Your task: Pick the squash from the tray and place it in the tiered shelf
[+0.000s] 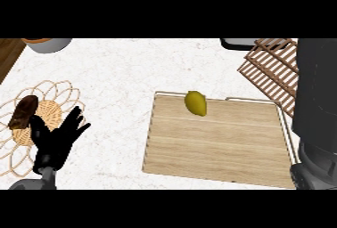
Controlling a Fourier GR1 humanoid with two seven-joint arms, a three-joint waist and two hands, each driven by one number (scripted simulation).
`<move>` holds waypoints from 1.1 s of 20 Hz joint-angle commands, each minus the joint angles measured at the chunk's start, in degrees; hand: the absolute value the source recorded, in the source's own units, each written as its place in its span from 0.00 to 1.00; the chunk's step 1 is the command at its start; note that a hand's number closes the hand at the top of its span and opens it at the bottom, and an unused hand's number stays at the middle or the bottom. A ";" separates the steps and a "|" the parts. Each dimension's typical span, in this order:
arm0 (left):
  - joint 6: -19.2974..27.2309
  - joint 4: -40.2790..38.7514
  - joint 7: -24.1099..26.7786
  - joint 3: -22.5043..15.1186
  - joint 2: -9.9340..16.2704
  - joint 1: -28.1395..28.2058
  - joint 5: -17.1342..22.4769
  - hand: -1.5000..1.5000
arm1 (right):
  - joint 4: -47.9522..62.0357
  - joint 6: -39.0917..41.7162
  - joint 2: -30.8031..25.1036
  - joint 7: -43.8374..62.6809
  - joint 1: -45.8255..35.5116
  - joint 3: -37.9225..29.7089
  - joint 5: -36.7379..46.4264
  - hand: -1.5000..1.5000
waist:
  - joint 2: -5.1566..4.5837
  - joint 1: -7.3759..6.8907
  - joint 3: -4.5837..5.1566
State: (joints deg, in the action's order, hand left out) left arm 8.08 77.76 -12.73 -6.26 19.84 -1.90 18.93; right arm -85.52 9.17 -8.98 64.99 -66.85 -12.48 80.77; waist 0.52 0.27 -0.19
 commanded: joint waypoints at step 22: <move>-0.30 -2.76 0.21 0.00 -4.62 -0.64 -3.88 0.50 | 14.37 3.22 -16.97 -14.39 5.67 -15.34 -9.14 1.00 | -0.62 -0.46 0.20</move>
State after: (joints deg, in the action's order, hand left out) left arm 7.58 77.42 -14.06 -5.13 17.56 -3.43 16.40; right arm -72.43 16.44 -25.57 52.04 -65.17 -26.84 72.99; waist 0.13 -0.35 -0.22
